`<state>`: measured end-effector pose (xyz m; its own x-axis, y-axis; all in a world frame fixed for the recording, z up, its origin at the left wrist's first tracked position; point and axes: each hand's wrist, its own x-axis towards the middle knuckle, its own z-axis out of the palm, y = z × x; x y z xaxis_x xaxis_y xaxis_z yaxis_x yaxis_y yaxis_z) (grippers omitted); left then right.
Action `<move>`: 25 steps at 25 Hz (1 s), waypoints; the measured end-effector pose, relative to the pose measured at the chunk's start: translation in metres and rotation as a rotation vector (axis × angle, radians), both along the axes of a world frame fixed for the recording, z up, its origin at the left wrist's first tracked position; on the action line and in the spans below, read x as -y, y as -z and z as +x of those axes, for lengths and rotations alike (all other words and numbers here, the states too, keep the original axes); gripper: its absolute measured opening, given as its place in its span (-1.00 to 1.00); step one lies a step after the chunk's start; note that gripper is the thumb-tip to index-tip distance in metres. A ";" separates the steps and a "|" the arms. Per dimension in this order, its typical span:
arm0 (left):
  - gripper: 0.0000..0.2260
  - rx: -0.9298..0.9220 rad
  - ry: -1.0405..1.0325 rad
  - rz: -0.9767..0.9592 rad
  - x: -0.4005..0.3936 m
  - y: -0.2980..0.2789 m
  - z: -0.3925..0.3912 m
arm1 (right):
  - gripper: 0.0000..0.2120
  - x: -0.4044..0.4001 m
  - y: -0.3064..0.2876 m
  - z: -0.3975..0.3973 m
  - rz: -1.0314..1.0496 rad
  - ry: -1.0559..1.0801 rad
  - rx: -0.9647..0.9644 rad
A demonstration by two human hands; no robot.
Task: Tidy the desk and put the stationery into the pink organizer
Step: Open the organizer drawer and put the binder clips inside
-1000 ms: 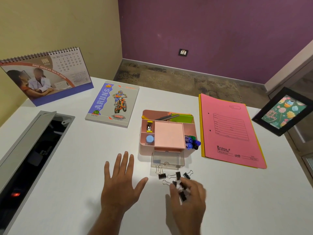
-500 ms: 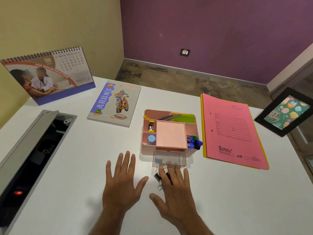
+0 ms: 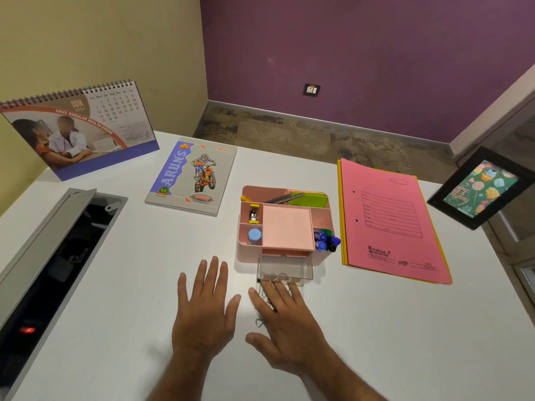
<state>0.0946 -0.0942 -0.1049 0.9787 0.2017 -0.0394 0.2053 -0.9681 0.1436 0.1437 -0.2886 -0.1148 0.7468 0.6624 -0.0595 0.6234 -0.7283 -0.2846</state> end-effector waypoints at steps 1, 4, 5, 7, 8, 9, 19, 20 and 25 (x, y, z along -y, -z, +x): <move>-0.36 -0.007 0.006 0.005 0.000 0.000 0.000 | -0.30 0.002 0.001 -0.004 0.001 -0.017 -0.004; -0.36 -0.006 0.027 0.010 -0.001 0.002 -0.001 | -0.30 0.008 0.006 -0.016 -0.004 -0.056 -0.022; -0.37 -0.010 0.034 0.008 -0.001 0.002 -0.002 | -0.30 0.011 0.007 -0.020 -0.010 -0.065 -0.029; -0.37 -0.030 0.039 -0.002 -0.001 0.001 -0.002 | -0.30 0.016 0.010 -0.025 -0.023 -0.083 -0.022; -0.37 -0.036 0.028 -0.013 0.000 0.001 -0.002 | -0.31 0.018 0.011 -0.027 -0.026 -0.093 -0.012; -0.38 -0.035 0.015 -0.024 0.000 0.000 -0.002 | -0.31 0.019 0.010 -0.029 -0.028 -0.099 -0.002; -0.29 0.108 0.416 -0.126 0.009 -0.023 -0.001 | -0.49 0.042 -0.036 -0.029 0.392 0.193 0.188; -0.18 0.124 0.451 -0.062 0.012 -0.027 0.003 | -0.51 0.042 -0.040 -0.030 0.422 0.227 0.213; -0.33 0.116 0.540 0.102 0.020 -0.043 0.011 | -0.63 0.038 -0.057 -0.038 0.523 0.337 0.177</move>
